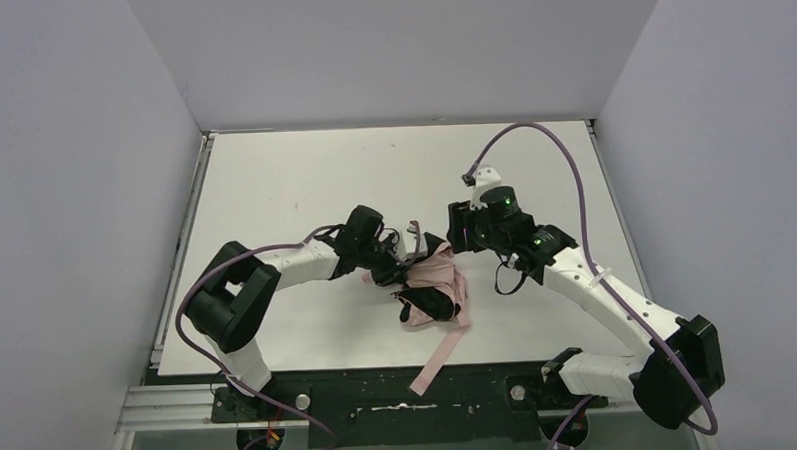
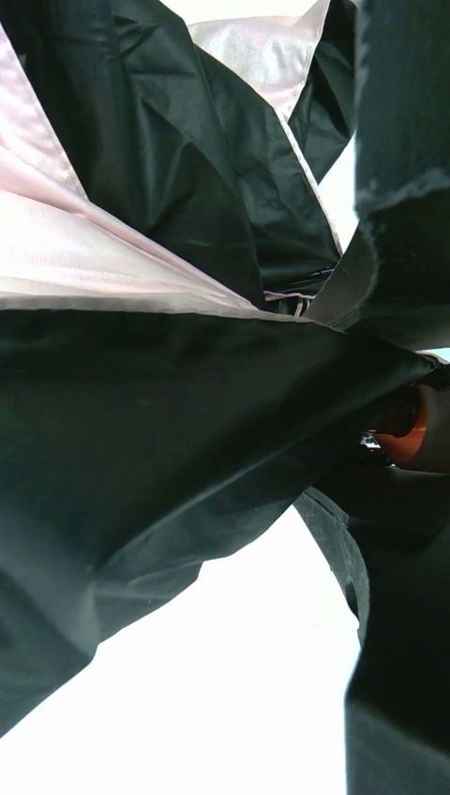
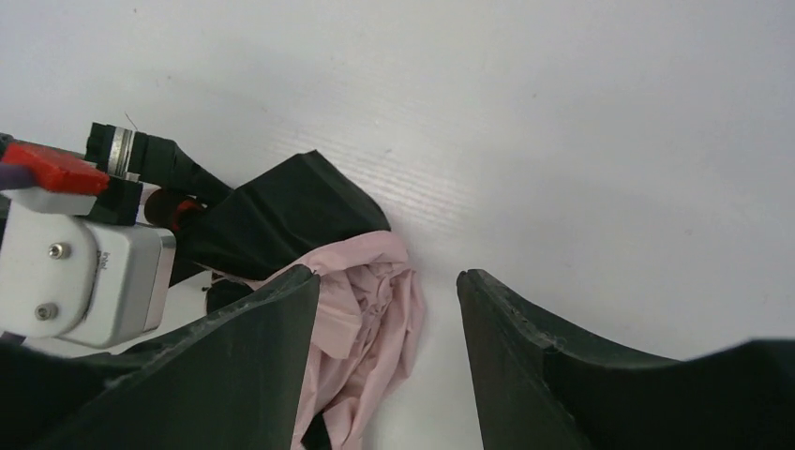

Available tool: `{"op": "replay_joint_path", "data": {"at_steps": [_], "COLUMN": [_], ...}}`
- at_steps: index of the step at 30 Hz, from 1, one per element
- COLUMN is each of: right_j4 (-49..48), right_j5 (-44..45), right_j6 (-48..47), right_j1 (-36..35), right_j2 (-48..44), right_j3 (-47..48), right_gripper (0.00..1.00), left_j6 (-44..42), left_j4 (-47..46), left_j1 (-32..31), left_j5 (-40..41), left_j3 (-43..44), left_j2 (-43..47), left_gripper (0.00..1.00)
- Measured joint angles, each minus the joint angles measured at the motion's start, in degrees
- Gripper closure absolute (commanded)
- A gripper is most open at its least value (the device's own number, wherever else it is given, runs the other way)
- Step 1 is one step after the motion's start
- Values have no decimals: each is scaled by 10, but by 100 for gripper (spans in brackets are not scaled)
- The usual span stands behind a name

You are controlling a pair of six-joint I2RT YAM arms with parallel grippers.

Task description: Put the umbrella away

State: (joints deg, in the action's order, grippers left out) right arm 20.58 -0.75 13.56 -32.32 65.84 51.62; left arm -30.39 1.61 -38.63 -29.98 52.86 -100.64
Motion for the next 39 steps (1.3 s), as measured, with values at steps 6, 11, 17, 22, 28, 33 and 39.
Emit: {"op": "replay_joint_path", "data": {"at_steps": [6,11,17,22,28,33,39], "right_j4": [62,67,32,11,11,33,35], "right_j5": [-13,-17,-44,-86,-113,-122,-122], "right_j6": [103,226,336,377,389,381,357], "right_j1": [4,12,12,12,12,12,11], "right_j2": [50,52,53,71,97,118,116], "right_j3": [21,19,-11,-12,-11,-2,10], "right_gripper": [39,44,50,56,57,74,88], "left_j6": [-10,-19,-25,-32,-33,-34,-35], "left_j4": [-19,-41,-50,-52,-52,-52,-53], "left_j1": [-20,-36,-46,-51,-52,-54,-56], "left_j5": [37,66,87,97,101,103,106], "left_j3": [-11,-24,-29,-29,-29,-29,-29], "left_j2": [9,17,21,21,21,21,21], "left_gripper": [100,100,100,100,100,100,100]}}
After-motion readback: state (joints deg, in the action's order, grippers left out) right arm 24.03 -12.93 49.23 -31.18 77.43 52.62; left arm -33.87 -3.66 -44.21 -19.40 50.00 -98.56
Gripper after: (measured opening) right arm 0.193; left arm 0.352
